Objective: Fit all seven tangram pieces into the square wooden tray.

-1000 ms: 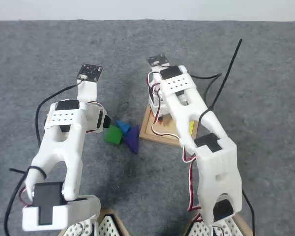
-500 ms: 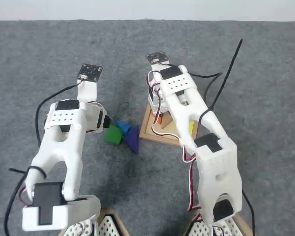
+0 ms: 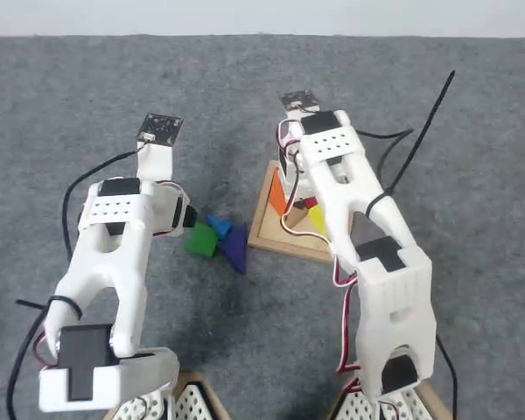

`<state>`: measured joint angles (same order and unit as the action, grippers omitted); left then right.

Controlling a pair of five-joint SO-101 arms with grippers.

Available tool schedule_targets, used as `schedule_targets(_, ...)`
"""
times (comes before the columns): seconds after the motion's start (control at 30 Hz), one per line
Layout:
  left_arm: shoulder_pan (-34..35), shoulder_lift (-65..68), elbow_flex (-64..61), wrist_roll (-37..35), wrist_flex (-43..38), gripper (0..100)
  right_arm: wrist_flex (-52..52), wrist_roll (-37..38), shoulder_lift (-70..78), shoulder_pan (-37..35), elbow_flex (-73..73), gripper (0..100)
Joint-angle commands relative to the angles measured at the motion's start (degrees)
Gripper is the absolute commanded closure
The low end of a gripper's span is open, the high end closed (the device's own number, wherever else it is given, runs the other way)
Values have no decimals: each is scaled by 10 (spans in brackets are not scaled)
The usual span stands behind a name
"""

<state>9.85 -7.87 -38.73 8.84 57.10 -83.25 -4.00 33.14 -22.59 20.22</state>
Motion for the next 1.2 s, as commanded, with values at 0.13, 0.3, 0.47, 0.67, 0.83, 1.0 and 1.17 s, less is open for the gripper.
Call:
schedule_targets(0.13,3,-6,5,7,-8,789,28,-5,39,-15,4,775)
schedule_targets(0.3,3,-7,5,9,-8,789,36,-8,58,-12,28,775)
schedule_targets(0.47,3,-5,5,10,-8,789,35,-9,56,-11,64,775)
schedule_targets(0.67,3,-4,5,10,-9,789,-11,-7,-17,-10,92,791)
schedule_targets(0.83,3,-4,4,10,-10,789,-24,25,-148,-40,13,808)
schedule_targets(1.0,3,-4,5,10,-10,789,102,60,-284,-99,-241,810)
schedule_targets(1.17,3,-4,5,11,-10,789,277,94,-364,-104,-476,812)
